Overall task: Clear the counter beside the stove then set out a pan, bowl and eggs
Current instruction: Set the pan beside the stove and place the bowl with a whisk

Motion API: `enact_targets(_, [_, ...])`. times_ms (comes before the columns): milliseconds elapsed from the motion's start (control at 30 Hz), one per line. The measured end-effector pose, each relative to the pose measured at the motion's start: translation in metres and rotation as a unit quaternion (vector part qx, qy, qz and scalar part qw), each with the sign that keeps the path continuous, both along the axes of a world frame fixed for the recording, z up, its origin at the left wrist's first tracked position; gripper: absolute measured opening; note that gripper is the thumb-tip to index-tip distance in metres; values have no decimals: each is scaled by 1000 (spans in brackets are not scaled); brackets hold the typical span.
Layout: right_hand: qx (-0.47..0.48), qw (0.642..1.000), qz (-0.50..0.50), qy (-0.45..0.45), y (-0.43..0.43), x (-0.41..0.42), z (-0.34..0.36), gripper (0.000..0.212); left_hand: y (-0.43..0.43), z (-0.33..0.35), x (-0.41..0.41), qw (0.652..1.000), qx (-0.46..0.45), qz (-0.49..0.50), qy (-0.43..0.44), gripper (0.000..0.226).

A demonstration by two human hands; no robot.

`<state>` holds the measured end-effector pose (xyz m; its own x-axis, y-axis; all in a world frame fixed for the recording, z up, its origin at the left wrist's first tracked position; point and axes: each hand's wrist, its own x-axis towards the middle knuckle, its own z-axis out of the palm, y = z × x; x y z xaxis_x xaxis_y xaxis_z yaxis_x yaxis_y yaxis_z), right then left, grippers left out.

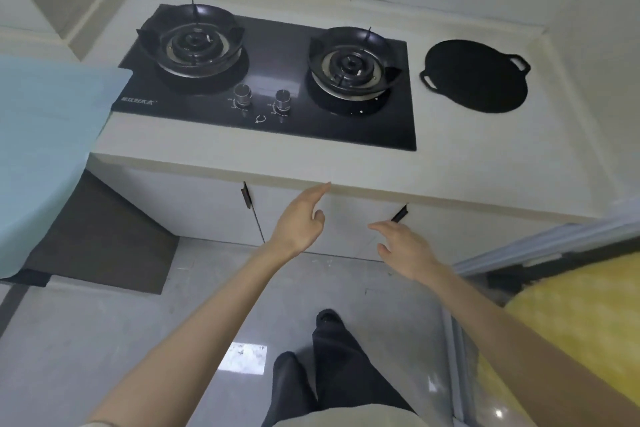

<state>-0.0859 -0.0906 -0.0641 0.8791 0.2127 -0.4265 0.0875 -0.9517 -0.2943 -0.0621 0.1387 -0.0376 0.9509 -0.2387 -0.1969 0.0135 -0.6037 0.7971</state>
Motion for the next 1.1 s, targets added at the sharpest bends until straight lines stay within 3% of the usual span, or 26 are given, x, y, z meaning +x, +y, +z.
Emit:
enact_targets(200, [79,983,-165,23,-59,1,-18,53,-61,-9,15,978,149,-141,-41,67])
enact_targets(300, [143,955,-251,59,-79,14,-30,56,-91,-18,23,956,230,-176,-45,69])
enact_targets(600, [333,822,-411,211,-108,66,-71,64,-156,-54,24,931,347,-92,-67,85])
enact_targets(900, [332,850,-348,213,-109,73,-91,59,-172,-64,-5,926,373,-34,-52,86])
enact_targets(1000, [330,852,-343,218,-111,70,-86,39,-168,-64,-19,925,377,-29,-24,78])
enact_targets(1100, [288,878,-308,225,-115,56,-85,25,-163,-63,-34,932,362,-12,-2,73])
